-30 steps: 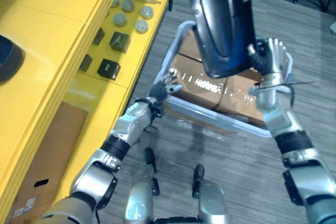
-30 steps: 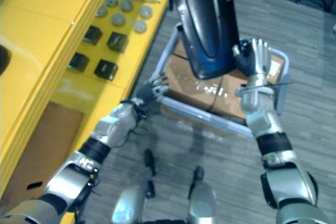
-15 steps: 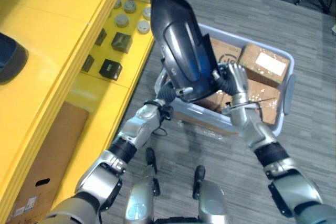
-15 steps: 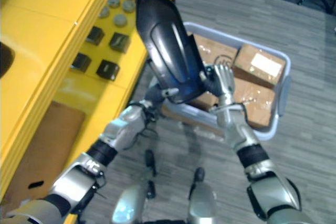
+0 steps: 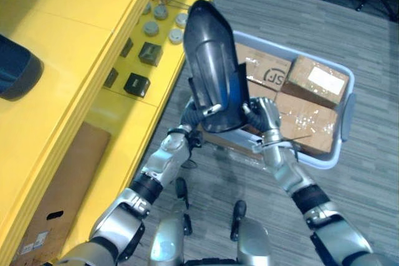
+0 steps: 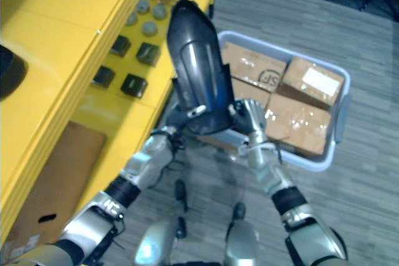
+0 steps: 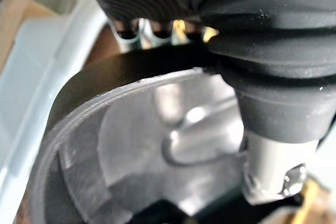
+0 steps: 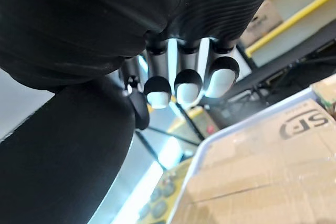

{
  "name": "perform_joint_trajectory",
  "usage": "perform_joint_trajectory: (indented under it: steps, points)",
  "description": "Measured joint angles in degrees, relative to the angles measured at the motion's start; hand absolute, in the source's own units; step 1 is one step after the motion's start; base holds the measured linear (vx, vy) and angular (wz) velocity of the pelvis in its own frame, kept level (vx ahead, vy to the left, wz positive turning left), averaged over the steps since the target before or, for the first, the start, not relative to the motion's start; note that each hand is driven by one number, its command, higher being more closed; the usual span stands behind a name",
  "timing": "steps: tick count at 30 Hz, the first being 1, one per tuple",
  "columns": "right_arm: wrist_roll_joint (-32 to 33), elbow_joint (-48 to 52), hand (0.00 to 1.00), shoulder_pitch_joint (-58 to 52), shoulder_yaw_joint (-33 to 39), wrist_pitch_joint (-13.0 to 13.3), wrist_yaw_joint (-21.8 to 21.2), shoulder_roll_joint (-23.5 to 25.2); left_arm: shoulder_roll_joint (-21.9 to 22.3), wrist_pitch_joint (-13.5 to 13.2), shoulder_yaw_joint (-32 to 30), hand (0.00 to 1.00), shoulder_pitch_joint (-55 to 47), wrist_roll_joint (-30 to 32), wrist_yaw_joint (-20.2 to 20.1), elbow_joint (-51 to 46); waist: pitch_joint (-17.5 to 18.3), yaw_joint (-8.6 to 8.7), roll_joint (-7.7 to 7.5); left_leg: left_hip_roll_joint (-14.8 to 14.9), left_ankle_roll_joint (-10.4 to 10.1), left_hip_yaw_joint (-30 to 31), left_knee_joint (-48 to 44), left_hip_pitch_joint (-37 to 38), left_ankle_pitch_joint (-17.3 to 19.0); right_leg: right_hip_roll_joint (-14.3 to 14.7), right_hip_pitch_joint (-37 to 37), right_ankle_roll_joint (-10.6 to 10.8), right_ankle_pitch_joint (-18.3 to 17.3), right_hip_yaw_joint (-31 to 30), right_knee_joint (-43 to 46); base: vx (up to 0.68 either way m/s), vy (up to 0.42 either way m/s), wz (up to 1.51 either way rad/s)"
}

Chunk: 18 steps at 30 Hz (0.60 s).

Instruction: Walk over and take plastic housings, then place them on the shelf

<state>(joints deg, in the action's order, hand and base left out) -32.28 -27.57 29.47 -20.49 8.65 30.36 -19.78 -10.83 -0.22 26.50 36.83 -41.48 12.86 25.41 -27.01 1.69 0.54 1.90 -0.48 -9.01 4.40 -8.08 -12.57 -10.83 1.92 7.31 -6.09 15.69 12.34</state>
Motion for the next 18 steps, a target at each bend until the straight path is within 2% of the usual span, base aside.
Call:
perform_joint_trajectory:
  steps: [8, 18]
  points:
    - [0.04, 0.0, 1.0, -0.9, -0.55, 0.0, 2.69, 0.96, 0.14, -0.8, -0.34, 1.0, -0.49, 4.28, -0.02, 0.0, 0.0, -0.66, 0.0, -0.02, 0.0, 0.01, 0.0, 0.11, 0.0, -0.01, -0.15, 0.0, 0.0, 0.03, -0.04, 0.0, 0.0, 0.0]
    - [0.05, 0.31, 1.0, -2.52, -2.44, 0.13, 4.62, 1.19, 0.13, -0.97, -0.05, 1.0, -2.75, 4.25, -0.04, -0.02, 0.03, -0.65, -0.05, -0.03, -0.03, 0.11, 0.14, 1.48, 0.05, 0.1, -1.99, 0.09, 0.1, 0.16, -1.49, 0.0, 0.0, 0.0]
